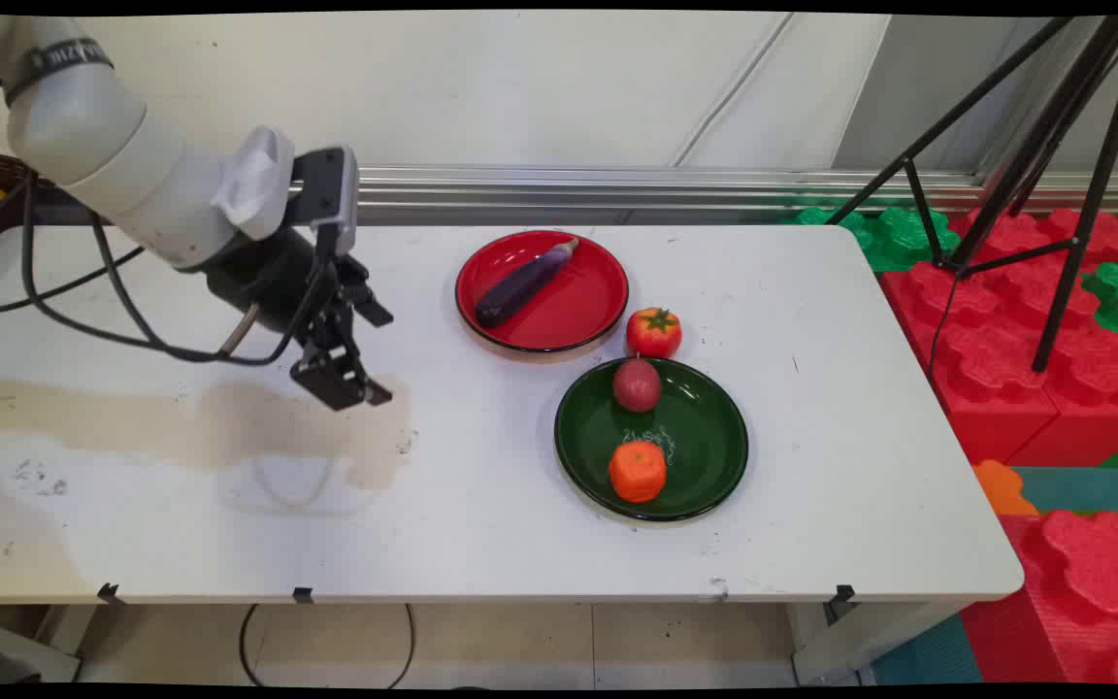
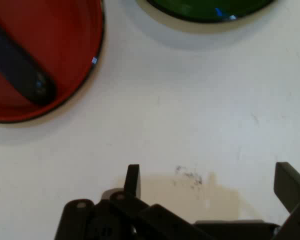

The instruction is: Pick up the eggplant from the red plate

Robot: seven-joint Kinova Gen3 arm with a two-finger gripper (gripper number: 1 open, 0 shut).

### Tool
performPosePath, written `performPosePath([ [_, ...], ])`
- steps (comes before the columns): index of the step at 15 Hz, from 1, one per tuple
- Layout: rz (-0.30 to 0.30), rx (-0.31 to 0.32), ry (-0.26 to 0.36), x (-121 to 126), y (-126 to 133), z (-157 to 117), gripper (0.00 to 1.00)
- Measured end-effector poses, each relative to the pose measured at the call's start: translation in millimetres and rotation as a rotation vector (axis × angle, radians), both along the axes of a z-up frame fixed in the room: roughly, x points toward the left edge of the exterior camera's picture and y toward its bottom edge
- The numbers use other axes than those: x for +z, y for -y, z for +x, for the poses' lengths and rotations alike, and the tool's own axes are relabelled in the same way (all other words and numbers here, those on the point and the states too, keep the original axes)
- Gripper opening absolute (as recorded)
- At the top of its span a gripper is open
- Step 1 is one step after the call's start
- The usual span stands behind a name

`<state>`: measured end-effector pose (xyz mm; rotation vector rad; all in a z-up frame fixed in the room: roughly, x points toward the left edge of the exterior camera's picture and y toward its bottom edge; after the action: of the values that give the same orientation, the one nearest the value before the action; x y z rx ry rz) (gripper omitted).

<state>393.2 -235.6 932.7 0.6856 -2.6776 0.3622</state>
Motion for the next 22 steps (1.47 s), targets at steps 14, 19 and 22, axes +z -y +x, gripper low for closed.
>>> performPosePath([
  [14, -0.148, 0.213, -0.064, 53.8, 63.6, -54.2, 1.0],
  [19, -0.166, 0.312, -0.03, 52.0, 97.7, -76.3, 1.0],
  [22, -0.166, 0.384, 0.006, 42.6, 125.0, -86.3, 1.0],
])
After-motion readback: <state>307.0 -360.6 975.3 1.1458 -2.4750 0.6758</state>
